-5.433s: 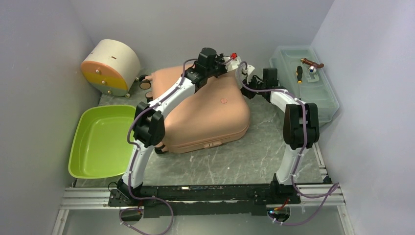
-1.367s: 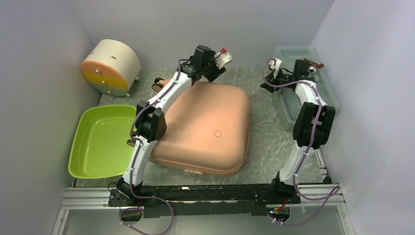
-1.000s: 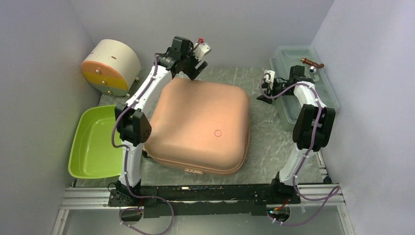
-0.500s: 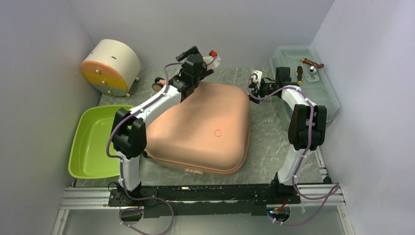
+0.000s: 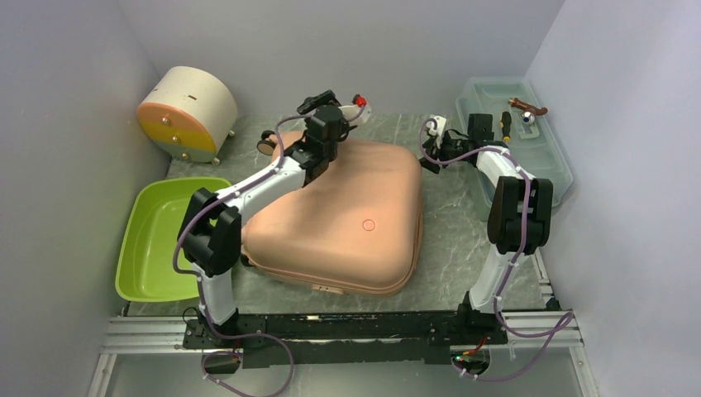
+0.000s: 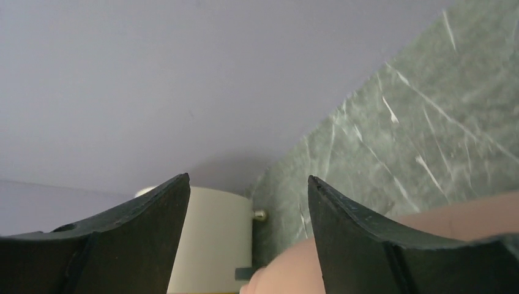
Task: Open, take out, and arrange the luggage
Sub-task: Unzip the zipper of the luggage.
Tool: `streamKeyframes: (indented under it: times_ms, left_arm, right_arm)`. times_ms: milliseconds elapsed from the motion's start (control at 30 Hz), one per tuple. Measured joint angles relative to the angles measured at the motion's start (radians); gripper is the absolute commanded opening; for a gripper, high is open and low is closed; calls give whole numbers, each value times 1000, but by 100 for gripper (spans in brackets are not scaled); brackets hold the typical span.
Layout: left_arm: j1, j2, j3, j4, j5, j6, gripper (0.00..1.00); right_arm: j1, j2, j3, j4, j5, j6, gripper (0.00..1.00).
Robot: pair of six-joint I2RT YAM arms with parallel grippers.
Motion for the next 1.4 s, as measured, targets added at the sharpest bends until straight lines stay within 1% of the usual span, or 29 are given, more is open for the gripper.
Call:
streamKeyframes:
  times_ms: [133, 233, 333, 433, 533, 667, 733, 800, 967, 1067, 1100, 1133, 1233, 1300, 1333, 1400]
  left_arm:
    - [32, -53, 6, -196, 56, -129, 74]
    - [44, -112, -48, -253, 80, -190, 80]
    - [44, -151, -125, -180, 66, -192, 85]
    - [43, -142, -164, -55, 20, -167, 86]
    - [47, -91, -146, 50, -29, -144, 86]
    - [83, 0, -74, 156, -66, -135, 86]
    - [109, 27, -48, 160, -66, -146, 86]
    - [138, 47, -18, 127, -50, -185, 86]
    - [197, 49, 42, -46, 61, -322, 86]
    - [219, 29, 55, -124, 113, -379, 84]
    - [226, 19, 58, -153, 129, -396, 80]
    - [232, 7, 58, -183, 148, -412, 72]
    - [250, -28, 60, -293, 204, -458, 41]
    - [258, -42, 61, -353, 233, -475, 24]
    - [261, -47, 61, -394, 251, -483, 14]
    - [262, -48, 68, -445, 280, -500, 5]
  right_arm:
    - [0, -11, -3, 0, 8, 3, 62]
    - [0, -25, -8, 0, 13, 12, 62]
    - [0, -27, -8, 2, 13, 28, 62]
    - [0, -27, -8, 2, 13, 42, 62]
    - [0, -27, -8, 1, 14, 48, 62]
    - [0, -27, -8, 1, 14, 53, 62]
    - [0, -27, -8, 1, 14, 54, 62]
    - [0, -27, -7, 0, 14, 53, 62]
    - [0, -15, 14, -34, 13, 26, 61]
    - [0, 0, 32, -52, 12, 8, 61]
    - [0, 3, 33, -54, 11, 3, 60]
    - [0, 6, 33, -59, 9, -2, 59]
    - [0, 14, 33, -71, -2, -11, 56]
    - [0, 19, 33, -80, -10, -16, 55]
    - [0, 21, 33, -85, -12, -19, 54]
    - [0, 24, 33, -93, -16, -25, 54]
